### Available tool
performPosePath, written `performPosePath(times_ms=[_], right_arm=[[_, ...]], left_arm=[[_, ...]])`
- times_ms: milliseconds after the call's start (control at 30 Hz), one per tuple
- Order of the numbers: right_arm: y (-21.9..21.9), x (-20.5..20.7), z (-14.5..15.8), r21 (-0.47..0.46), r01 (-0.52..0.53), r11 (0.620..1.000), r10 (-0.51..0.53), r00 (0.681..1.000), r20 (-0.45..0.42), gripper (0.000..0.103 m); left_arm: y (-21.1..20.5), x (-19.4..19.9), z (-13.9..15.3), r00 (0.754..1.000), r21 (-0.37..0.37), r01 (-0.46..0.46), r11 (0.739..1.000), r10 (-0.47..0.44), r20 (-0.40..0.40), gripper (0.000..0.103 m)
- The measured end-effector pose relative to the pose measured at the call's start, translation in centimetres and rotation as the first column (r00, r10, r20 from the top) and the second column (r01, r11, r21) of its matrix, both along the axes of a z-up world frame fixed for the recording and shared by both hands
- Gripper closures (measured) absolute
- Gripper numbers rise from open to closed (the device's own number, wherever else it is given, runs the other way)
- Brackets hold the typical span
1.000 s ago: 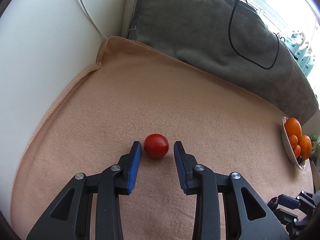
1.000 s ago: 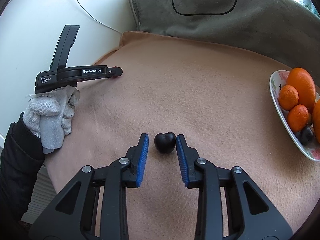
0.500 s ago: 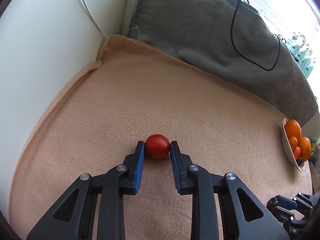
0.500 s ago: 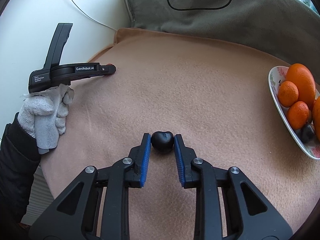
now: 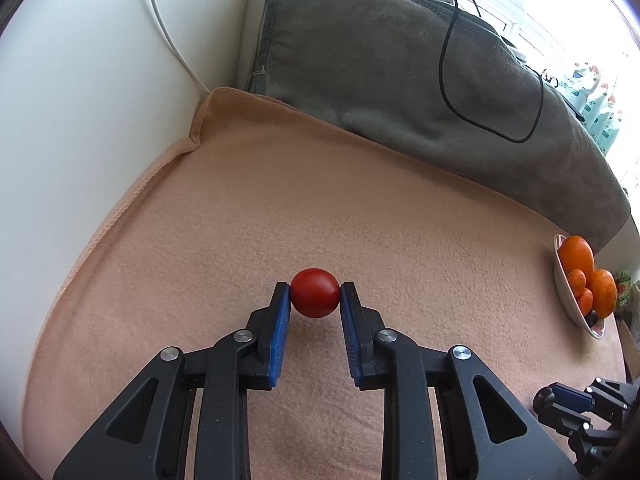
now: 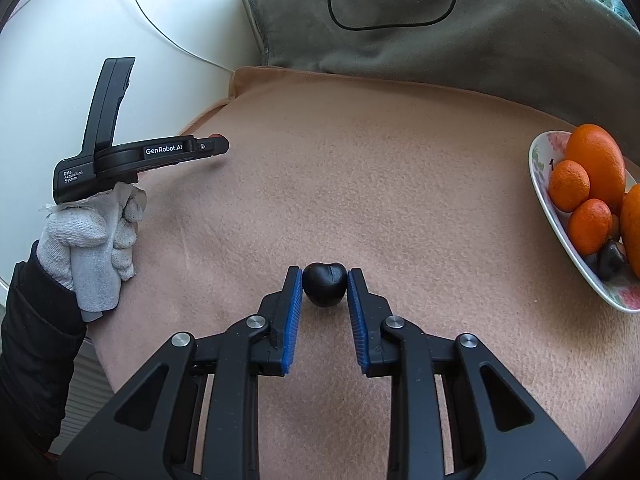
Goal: Organize fruits
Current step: 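Carry the red tomato and black fruit with both tools over the plate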
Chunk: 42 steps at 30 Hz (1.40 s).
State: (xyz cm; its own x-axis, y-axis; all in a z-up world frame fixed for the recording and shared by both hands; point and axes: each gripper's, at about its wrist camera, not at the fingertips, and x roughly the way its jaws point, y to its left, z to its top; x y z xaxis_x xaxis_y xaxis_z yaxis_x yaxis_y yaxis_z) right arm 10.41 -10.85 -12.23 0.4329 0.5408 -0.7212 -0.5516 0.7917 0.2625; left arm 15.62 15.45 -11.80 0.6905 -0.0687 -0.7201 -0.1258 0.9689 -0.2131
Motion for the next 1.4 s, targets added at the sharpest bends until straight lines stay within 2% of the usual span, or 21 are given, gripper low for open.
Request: performPosePath(times_ms=[833, 1400], right_arm=[[-3.3, -1.2, 1.8, 0.057, 0.052, 0.997, -0.054, 0.998, 0.033, 0.079], [-11.8, 0.1, 4.6, 0.12, 0.207, 0.971, -0.216, 0.973, 0.075, 0.079]], left_arm=[[-6.6, -2.7, 3.8, 0.988, -0.003, 0.136, 0.991, -0.135, 0.078, 0.08], [-14.4, -1.8, 4.9, 0.953, -0.021, 0.287, 0.958, -0.284, 0.103, 0.08]])
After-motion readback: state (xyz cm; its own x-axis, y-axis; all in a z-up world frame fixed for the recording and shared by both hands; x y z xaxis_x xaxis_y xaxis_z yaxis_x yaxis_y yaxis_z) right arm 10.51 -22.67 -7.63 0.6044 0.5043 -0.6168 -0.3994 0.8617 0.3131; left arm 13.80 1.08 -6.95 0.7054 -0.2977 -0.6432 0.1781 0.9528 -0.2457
